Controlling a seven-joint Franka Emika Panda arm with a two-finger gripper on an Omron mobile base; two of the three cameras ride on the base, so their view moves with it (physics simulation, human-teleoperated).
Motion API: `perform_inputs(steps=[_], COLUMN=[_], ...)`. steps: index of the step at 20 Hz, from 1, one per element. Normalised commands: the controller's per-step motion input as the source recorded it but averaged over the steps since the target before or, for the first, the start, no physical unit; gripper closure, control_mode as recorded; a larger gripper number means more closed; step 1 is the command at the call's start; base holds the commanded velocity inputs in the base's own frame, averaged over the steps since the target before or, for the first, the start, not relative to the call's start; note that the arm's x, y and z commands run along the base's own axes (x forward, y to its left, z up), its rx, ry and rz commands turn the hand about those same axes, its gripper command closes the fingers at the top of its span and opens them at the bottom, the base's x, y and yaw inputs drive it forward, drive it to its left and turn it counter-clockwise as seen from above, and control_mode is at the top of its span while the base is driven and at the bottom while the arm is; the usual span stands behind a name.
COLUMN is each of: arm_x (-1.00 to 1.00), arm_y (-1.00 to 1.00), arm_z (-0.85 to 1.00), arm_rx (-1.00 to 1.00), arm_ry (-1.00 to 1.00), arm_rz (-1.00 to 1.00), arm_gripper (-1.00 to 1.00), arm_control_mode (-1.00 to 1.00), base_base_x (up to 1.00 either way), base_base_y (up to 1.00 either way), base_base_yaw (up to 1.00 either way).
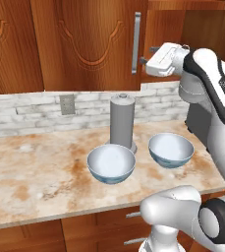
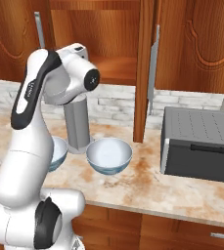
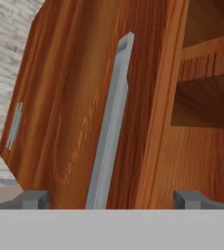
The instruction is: Open the cabinet. Pick the bowls from the counter and place them in the cabinet. Then close the cabinet.
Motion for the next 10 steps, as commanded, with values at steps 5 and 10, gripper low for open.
perform_inputs(steps=[5,10], arm_x=[0.56,0.25], arm_y=[0.41,0.96], arm_z=[0.00,-0.27], arm_rx=[-0.01,-0.10], arm_ry=[0.05,0.11], arm_rz=[0.14,0.01], arm_gripper=[-1.00,-1.00], arm_control_mode=[-1.00,-1.00], base_base_x=[0.00,0.00], base_base_y=[0.00,0.00], base_base_yaw=[0.00,0.00])
